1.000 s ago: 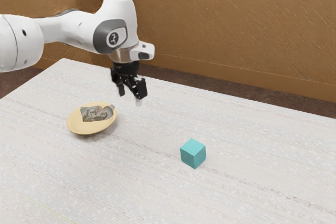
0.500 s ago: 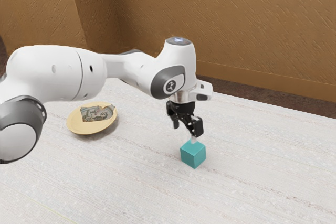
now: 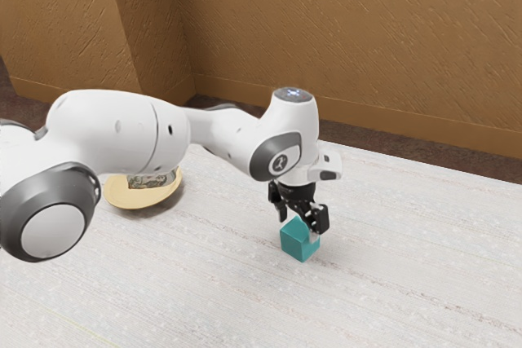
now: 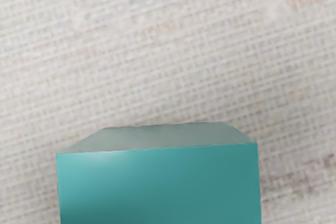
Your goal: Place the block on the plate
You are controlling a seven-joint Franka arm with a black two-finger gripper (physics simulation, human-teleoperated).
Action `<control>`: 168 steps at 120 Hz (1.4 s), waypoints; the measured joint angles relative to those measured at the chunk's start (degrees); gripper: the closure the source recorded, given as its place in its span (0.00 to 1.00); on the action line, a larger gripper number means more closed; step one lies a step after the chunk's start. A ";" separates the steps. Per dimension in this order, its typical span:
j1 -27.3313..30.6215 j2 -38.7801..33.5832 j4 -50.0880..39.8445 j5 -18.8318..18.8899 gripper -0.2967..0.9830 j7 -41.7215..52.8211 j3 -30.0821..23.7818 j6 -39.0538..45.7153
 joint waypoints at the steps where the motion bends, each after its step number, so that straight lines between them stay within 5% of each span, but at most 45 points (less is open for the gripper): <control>1: 0.01 0.04 0.00 0.00 0.23 -0.08 -0.01 0.02; 48: 0.58 2.28 0.04 -0.03 0.24 -2.99 -0.12 1.46; 76: 0.58 3.08 0.21 0.00 0.43 -4.08 -0.13 1.72; 108: 1.56 0.76 -0.35 -0.14 0.46 -5.18 0.10 1.81; 142: 17.06 -14.46 -15.75 0.04 0.46 -6.11 0.07 1.77; 168: 28.93 -12.23 -11.99 0.28 0.46 -6.56 -0.06 1.74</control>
